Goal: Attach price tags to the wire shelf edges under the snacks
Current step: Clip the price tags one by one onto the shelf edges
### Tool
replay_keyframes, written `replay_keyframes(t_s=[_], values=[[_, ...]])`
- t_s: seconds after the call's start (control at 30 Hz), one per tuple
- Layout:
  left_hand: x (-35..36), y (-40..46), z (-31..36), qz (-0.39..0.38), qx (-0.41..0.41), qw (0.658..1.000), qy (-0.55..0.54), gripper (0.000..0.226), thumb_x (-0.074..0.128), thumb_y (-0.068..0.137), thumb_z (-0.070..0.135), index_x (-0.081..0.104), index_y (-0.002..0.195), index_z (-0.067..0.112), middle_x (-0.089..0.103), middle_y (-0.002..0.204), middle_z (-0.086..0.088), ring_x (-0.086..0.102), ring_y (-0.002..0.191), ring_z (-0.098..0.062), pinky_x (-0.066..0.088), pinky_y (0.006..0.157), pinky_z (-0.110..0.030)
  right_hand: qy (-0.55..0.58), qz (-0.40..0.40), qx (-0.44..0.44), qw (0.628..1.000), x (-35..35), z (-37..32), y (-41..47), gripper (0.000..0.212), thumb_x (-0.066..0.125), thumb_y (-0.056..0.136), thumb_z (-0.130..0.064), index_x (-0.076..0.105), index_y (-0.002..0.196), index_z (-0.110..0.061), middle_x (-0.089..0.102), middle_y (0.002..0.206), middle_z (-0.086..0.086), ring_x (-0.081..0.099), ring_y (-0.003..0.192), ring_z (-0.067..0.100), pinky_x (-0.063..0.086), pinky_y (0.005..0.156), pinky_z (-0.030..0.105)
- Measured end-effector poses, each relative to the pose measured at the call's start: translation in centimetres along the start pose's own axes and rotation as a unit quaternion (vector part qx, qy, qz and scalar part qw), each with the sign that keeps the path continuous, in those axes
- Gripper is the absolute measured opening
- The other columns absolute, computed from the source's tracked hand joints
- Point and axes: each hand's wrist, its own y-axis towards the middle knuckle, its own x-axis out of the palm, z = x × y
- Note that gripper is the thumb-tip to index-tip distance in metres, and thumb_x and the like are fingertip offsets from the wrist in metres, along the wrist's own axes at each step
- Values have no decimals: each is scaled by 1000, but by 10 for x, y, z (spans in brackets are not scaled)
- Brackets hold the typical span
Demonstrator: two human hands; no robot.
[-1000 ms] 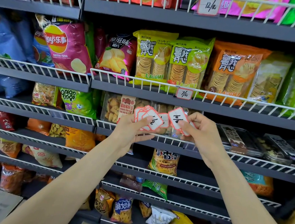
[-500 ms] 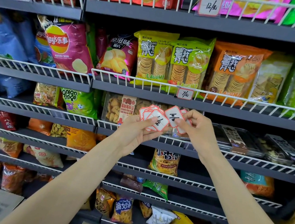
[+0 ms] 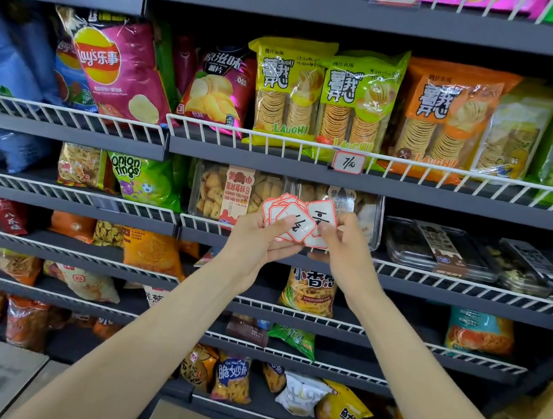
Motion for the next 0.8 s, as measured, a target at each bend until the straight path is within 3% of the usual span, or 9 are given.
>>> replay_keyframes(t_s=[0.2,0.3,0.4,0.53,0.63,0.7,0.8], values=[[1,5,-26,39,12,997,58,15,54,93,7,63,105,7,70,99,-11,70,80,-17,58,71,-25,13,21,43,999,12,23,-12,14,38,100,-14,41,111,-5,60,98,2,63,79,11,56,60,19],[-1,10,-41,62,-2,996,69,16,54,93,6,63,106,7,70,92,-7,69,75,-13,58,66,-22,75,12,75,994,12,33,-18,13,39,100,-15,42,109,-6,60,102,10,65,86,20,59,67,32],[0,15,-57,61,-22,995,73,16,54,93,5,64,105,6,70,90,-6,69,75,-13,58,65,-22,110,9,105,988,1,45,-17,9,40,100,-15,47,105,-11,62,102,5,66,83,10,59,70,35],[4,25,-74,57,-40,993,97,14,54,93,6,63,104,6,69,95,-10,67,82,-20,59,67,-25,73,48,125,988,-20,66,-8,14,50,96,-13,54,86,-21,67,98,7,66,92,25,55,80,49],[10,40,-88,46,-42,986,157,12,54,93,4,63,89,11,67,89,-11,66,82,-21,59,72,-30,35,77,129,988,-40,77,7,17,53,93,-6,50,78,-13,68,86,12,66,74,18,55,67,36],[15,53,-99,30,-41,977,206,12,54,92,3,63,93,9,67,91,-11,66,81,-21,59,70,-30,-20,86,118,989,-53,85,19,21,54,92,-4,48,74,-14,67,82,12,64,66,14,52,57,27],[24,73,-115,11,-28,954,298,10,56,91,6,65,94,3,69,94,-15,67,88,-27,58,76,-41,-112,87,101,985,-69,99,37,20,56,89,-5,49,74,-15,68,76,9,65,66,18,54,61,36]])
